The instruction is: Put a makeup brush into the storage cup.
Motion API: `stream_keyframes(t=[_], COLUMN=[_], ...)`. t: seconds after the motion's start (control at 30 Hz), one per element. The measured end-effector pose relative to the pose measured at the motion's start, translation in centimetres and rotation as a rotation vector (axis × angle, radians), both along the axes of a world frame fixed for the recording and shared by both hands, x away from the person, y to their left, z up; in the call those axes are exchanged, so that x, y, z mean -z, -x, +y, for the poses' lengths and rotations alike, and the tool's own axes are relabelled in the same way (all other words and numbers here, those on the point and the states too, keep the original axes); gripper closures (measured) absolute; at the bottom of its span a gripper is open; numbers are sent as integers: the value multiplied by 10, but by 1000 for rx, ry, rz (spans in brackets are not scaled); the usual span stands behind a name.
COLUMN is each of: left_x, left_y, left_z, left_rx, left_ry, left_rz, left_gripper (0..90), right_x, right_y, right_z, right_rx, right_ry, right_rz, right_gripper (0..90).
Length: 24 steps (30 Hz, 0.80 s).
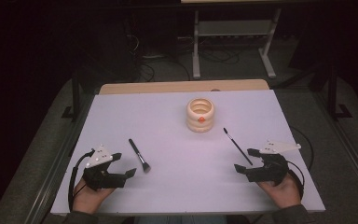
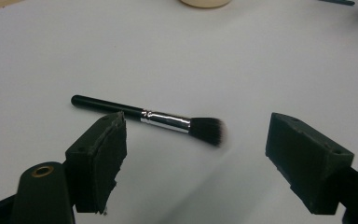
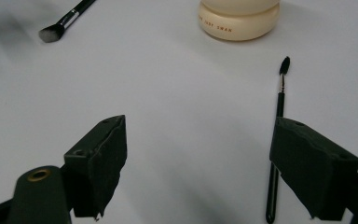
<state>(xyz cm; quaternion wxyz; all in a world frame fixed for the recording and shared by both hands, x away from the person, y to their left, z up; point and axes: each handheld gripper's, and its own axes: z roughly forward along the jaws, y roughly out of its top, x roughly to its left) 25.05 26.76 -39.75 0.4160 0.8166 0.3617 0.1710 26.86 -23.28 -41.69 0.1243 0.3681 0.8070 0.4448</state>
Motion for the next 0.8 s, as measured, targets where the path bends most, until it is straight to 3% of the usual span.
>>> stream_keyframes(t=[0.27, 0.5, 0.6, 0.8], left_x=[-1, -2, -2, -1], left_y=[-1, -1, 0, -1], left_z=[1, 4, 3, 2], left_rx=[0, 2, -5, 4], left_ry=[1, -6, 10, 4], left_rz=[1, -1, -1, -2], left_gripper=[200, 202, 203, 204], right_x=[-9, -22, -25, -25], right_y=[0, -2, -2, -2], right_z=[14, 31, 36, 38], right_rx=[-5, -38, -53, -60], right_ry=[18, 13, 18, 36], right_rz=[7, 10, 14, 17], right_gripper=[188, 195, 194, 200])
